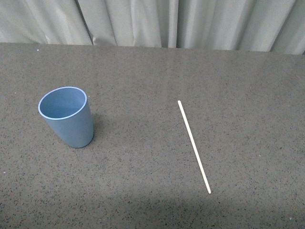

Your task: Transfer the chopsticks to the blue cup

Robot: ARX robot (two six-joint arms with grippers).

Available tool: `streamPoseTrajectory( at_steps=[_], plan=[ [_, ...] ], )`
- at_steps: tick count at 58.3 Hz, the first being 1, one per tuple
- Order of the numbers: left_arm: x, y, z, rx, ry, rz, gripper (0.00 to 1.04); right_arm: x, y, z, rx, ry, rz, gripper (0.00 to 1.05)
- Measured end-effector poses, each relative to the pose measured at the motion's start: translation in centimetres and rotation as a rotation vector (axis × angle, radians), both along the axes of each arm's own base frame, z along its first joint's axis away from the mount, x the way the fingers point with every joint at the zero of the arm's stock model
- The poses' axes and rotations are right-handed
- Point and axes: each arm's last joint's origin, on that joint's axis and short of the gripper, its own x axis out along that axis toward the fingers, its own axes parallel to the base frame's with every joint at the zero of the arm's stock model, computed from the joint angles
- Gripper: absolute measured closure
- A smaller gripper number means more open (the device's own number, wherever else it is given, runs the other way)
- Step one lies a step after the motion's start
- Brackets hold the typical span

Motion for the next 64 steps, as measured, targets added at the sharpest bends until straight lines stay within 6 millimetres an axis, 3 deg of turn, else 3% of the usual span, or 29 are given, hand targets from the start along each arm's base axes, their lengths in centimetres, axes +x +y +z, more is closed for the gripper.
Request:
streamPoseTrajectory(
  at_steps=[8,13,26,40,47,64],
  plan=[
    [0.0,0.0,0.0,0.000,0.000,0.000,0.07,0.0,0.0,0.0,-0.003,0.003,-0.011,0.09],
    [0.0,0.0,0.0,0.000,0.000,0.002,0.07,0.7,0.0,0.2,-0.055,0.127,-0.147,0.09],
    [0.0,0.0,0.0,0.000,0.000,0.000,0.07,7.4,1.4,0.7,-0.116,0.346,-0.044,0.09],
    [0.0,0.0,0.0,0.000,0.000,0.000,0.07,16.0,4.8,-3.1,-0.109,0.673,0.100,0.09],
    [0.0,0.0,0.0,0.000,0.000,0.000,0.07,19.1,7.1,-5.0,-0.079,0.828,0.150,0.09],
    [0.0,0.0,0.0,0.000,0.000,0.000,0.07,23.3,12.0,-7.7,-0.048,1.039,0.210,0.09]
  ],
)
